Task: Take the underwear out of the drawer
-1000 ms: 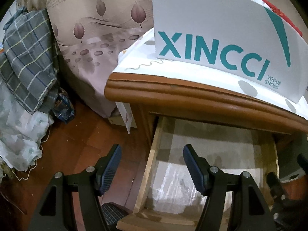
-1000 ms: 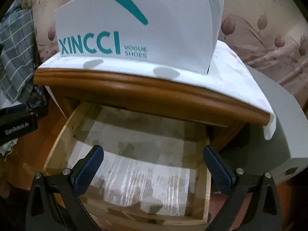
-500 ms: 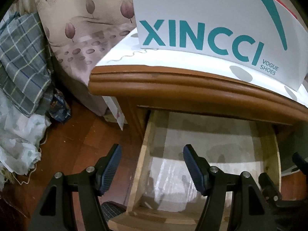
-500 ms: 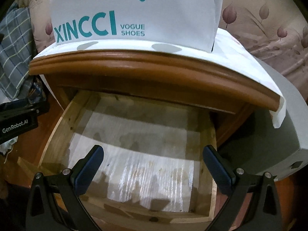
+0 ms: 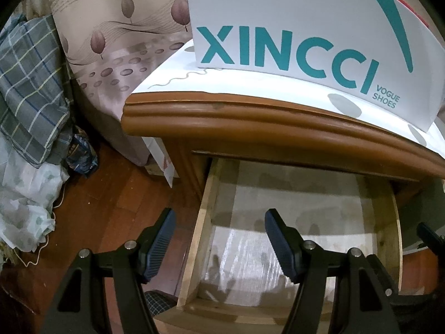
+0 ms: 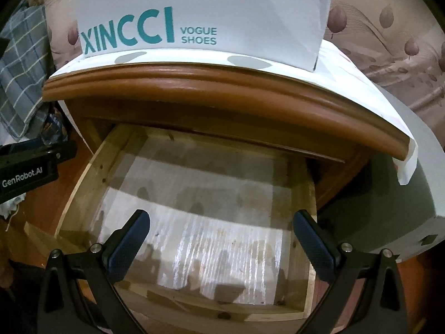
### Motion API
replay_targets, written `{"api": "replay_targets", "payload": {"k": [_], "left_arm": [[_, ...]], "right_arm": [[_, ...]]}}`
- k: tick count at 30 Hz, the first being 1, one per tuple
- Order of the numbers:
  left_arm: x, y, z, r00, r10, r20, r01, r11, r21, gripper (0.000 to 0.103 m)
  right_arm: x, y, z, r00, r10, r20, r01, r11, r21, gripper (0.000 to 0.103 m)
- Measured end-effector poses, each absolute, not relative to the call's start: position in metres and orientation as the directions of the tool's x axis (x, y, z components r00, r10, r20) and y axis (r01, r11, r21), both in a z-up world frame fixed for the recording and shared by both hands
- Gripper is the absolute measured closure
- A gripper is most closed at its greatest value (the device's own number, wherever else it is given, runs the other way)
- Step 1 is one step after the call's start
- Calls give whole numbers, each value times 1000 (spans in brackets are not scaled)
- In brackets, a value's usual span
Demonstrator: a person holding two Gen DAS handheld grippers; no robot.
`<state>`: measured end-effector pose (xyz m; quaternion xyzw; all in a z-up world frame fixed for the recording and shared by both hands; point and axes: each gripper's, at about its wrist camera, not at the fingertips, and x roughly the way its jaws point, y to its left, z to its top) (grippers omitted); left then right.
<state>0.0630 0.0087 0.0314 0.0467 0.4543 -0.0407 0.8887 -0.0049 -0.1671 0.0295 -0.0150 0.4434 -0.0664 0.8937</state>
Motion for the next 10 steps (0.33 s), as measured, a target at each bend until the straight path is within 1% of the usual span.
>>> {"api": "replay_targets", "payload": {"k": [5, 10], "left_arm": [[61, 8, 32, 591, -42, -805, 122, 992, 37, 35], [59, 3, 35, 600, -32, -799, 135, 989, 62, 35]], "right_arm": [[-6, -165, 28, 597, -132, -792, 96, 991, -93, 2], [-6, -165, 28, 597, -133, -791, 96, 991, -94, 2]]}}
